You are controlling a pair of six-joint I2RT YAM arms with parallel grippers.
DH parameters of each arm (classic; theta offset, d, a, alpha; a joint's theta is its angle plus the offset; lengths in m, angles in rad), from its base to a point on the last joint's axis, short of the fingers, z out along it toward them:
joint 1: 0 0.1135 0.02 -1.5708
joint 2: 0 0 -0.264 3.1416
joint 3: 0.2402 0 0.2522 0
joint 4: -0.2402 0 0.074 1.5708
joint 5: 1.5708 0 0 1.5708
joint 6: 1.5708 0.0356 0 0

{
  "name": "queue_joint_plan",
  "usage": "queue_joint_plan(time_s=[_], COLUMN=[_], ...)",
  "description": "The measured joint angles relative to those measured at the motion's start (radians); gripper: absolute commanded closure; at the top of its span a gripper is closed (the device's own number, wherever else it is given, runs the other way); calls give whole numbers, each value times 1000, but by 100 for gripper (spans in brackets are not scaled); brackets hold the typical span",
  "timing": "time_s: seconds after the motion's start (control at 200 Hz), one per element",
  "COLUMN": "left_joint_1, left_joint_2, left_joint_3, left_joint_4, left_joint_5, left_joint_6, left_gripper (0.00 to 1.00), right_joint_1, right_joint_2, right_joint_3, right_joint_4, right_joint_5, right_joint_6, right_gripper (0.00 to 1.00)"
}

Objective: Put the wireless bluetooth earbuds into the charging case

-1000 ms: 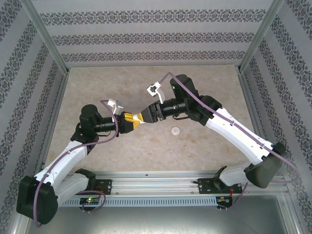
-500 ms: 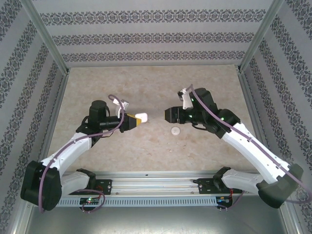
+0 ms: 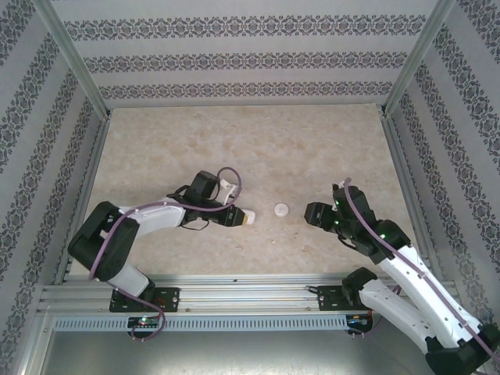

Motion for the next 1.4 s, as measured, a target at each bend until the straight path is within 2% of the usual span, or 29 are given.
queue_joint_plan(time_s=[0.21,0.43,0.615,0.654,0.704,0.889,1.039,1.219,1.404], left_joint_1=[-11,-11,-10,-5,5,114,218,340,437], left_joint_2=[80,84,8,-20,-56,-181,-288,-392,-377], left_joint_3=[23,49,106,121,138,192,188,35,-177], left_joint_4=[10,-44,-166,-193,-225,-293,-280,-69,114], left_joint_5=[-35,-84,-160,-175,-194,-287,-429,-607,-743], left_joint_6=[-21,17,107,128,166,252,315,401,429], left_gripper=[70,53,26,17,1,0,0,0,0], right_joint_1=[-67,-123,-164,-174,-185,-221,-257,-322,-357], right_joint_2=[-40,-12,-35,-40,-40,-39,-14,58,143], right_joint_3=[-32,-40,-65,-77,-91,-190,-318,-420,-519], right_joint_4=[-17,-8,63,89,127,344,571,797,1035], right_joint_5=[50,122,240,268,299,396,419,399,349], right_joint_6=[-7,-48,-109,-134,-165,-299,-423,-529,-566], right_gripper=[25,12,2,2,2,2,2,2,2])
